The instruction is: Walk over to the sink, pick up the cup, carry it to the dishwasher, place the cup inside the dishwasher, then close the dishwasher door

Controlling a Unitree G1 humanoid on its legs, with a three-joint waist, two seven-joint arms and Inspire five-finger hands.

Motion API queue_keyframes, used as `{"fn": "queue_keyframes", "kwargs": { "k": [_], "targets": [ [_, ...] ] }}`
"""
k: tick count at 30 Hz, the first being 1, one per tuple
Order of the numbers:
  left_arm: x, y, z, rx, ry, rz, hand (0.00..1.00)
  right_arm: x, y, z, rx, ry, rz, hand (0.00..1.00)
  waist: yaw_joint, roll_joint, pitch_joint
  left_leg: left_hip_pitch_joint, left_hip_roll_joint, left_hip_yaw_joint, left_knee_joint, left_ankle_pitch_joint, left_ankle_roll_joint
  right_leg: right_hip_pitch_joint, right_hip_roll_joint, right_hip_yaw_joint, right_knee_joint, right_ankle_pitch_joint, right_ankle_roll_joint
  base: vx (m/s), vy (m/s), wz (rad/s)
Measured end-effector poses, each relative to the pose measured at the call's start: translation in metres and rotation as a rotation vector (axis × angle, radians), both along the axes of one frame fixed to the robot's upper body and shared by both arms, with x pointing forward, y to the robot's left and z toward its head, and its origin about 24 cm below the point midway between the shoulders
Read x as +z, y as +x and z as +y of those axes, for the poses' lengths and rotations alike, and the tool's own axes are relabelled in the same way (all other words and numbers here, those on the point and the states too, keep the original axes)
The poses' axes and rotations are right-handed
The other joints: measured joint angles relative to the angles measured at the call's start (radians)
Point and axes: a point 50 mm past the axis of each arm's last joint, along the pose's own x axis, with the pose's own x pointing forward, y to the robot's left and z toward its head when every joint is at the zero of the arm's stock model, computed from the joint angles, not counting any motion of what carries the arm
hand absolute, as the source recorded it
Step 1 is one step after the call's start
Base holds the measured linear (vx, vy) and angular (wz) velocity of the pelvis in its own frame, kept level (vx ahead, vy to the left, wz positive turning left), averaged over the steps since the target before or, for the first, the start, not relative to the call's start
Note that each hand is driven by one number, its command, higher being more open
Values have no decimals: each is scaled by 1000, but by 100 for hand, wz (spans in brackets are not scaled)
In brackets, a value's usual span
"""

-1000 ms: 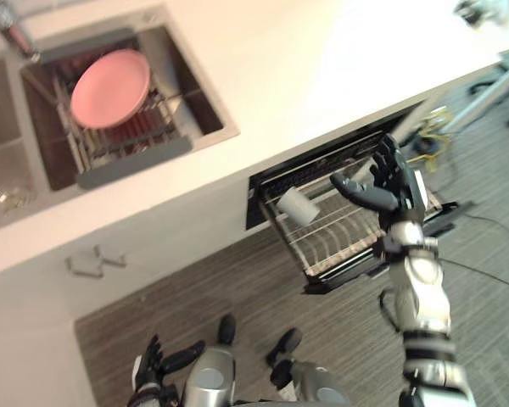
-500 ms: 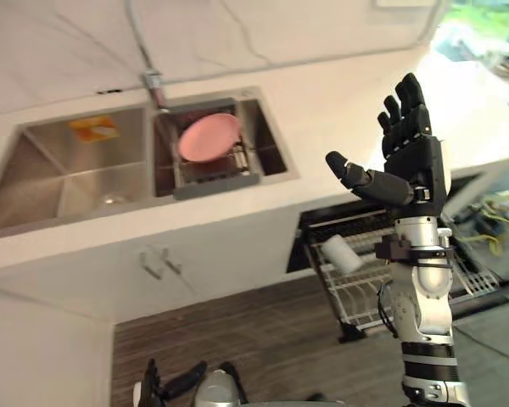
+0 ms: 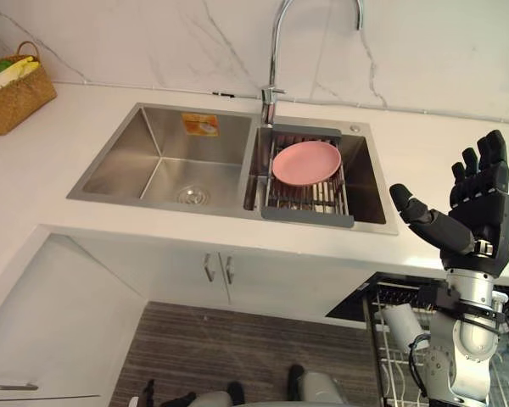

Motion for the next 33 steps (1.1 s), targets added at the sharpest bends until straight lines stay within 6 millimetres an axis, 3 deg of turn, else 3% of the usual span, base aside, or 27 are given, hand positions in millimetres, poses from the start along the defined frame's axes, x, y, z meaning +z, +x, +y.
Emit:
{"fn": "queue_keyframes", "kwargs": {
  "k": [4,8,10,11,12,14,15,17,18,20,21,22,23,26,28,31,33],
  "targets": [
    [-1,0,-3,21,-6,-5,100,2,-2,2,-37,38,-19,100,3,11,-9,17,40,39,15,-33,-19,44,48,20,-62,14,-12,161,-33,-22],
    [1,4,-5,5,2,-36,100,4,-3,4,-40,50,-36,100,3,15,-11,-8,54,127,144,-66,-45,76,49,36,-75,12,-10,92,17,-12],
    [2,6,-5,34,7,-58,100,8,-4,6,-27,45,-53,100,9,16,-10,-95,79,158,352,-89,-62,85,45,46,-75,-6,-14,37,-33,-13],
    [2,7,-6,106,-12,-86,100,13,-8,8,-15,39,-74,100,7,32,-4,-170,119,169,532,-89,-62,91,53,46,-74,-23,-24,1,-42,-10],
    [2,6,-11,178,-37,-110,100,18,-14,10,-7,27,-93,100,7,67,3,-229,173,168,693,-77,-43,114,81,46,-73,-40,-31,-6,-31,-12],
    [2,-3,-17,244,-58,-115,100,21,-19,14,22,16,-107,100,8,80,0,-277,214,164,834,-20,-45,151,96,61,-80,-50,-47,77,47,-21],
    [1,-6,-18,259,-67,-116,100,23,-19,17,32,16,-116,100,9,80,-1,-278,215,167,843,-40,-45,161,92,70,-82,-53,-49,139,89,-31],
    [1,-10,-19,273,-83,-112,100,30,-14,20,46,25,-165,100,16,77,1,-303,194,168,711,-141,-50,171,75,113,-94,-55,-48,99,99,-39],
    [1,-11,-18,276,-84,-110,100,30,-12,21,50,28,-170,100,22,75,2,-308,186,160,674,-143,-52,173,68,124,-96,-55,-48,81,160,-68],
    [-1,-23,-24,289,-100,-78,100,31,1,31,105,38,-176,100,52,80,-1,-302,140,91,427,-118,-83,187,42,204,-112,-69,-25,77,231,-99],
    [-1,-28,-26,295,-101,-66,100,30,4,33,120,40,-171,100,57,86,-5,-293,144,77,371,-113,-80,192,44,224,-114,-73,-16,124,309,-99],
    [-2,-34,-30,300,-105,-45,100,28,4,36,133,43,-159,100,65,92,-15,-278,148,78,345,-47,-54,197,43,259,-115,-80,0,210,377,-93],
    [-2,-38,-30,300,-101,-38,100,28,5,42,158,47,-156,100,68,84,-30,-277,133,98,344,-25,-31,198,28,286,-131,-81,16,228,388,-80],
    [0,-29,-17,258,-40,-48,100,29,5,47,196,31,-165,100,65,43,-52,-265,81,165,319,-50,11,177,-38,310,-128,-80,43,239,363,-42],
    [1,-23,-16,216,-15,-57,100,29,6,48,219,22,-169,100,66,42,-57,-245,63,189,314,-65,40,180,-56,309,-115,-73,51,173,187,-27],
    [2,-16,-13,149,13,-58,100,28,7,50,239,31,-166,100,61,40,-59,-192,40,206,265,-77,49,143,-69,303,-13,-69,89,228,150,-19],
    [1,-17,-12,106,30,-36,100,19,13,50,248,44,-128,100,48,42,-62,-122,38,198,194,-57,51,71,-64,254,175,-90,84,185,44,11]
  ]
}}
